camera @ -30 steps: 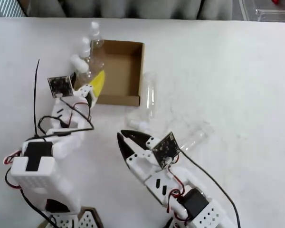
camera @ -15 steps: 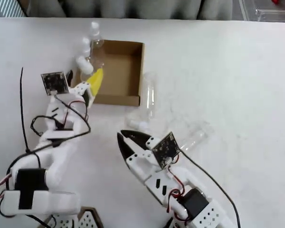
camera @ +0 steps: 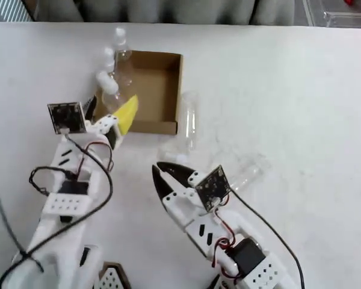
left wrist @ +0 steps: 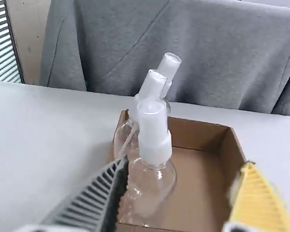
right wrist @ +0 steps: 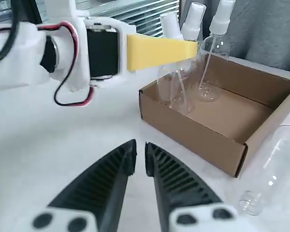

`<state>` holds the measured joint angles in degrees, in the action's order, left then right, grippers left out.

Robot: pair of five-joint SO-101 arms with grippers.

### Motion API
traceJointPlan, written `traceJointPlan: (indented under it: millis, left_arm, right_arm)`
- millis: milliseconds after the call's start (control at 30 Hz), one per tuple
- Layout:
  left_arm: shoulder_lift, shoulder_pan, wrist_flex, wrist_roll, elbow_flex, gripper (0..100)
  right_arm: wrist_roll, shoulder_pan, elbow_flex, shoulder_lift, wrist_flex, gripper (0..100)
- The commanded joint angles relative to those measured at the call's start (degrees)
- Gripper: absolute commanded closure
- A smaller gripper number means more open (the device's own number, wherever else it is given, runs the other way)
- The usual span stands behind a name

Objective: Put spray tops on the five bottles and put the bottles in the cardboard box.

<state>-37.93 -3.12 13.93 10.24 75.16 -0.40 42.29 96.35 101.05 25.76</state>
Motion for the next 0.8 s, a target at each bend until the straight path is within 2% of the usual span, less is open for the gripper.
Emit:
traceJointPlan:
  millis: [0, 267, 367, 467, 567, 767]
  left_arm:
    - [-17.71, 1.10, -19.69, 0.26, -0.79, 66]
    - [-44.79, 1.10, -49.85, 0.53, 0.88, 66]
    - [-53.49, 1.19, -58.37, 0.53, 3.96, 66]
    - [-61.32, 1.19, -62.15, 0.26, 9.85, 66]
    - [-67.47, 1.10, -62.42, 0.26, 16.88, 66]
    - [-66.42, 0.75, -64.26, 0.26, 21.80, 66]
  right_arm:
    - [0.70, -0.75, 0.62, -0.04, 0.31, 98.3]
    - [0.70, -1.10, 0.62, -0.40, 0.31, 98.3]
    - [0.79, -4.18, 0.62, -0.04, 0.31, 98.3]
    - [2.81, -7.60, 0.44, -0.04, 0.31, 98.3]
    - [7.38, -9.71, 0.35, -0.31, 0.31, 98.3]
    - [8.53, -13.14, -5.10, -0.57, 6.20, 98.1]
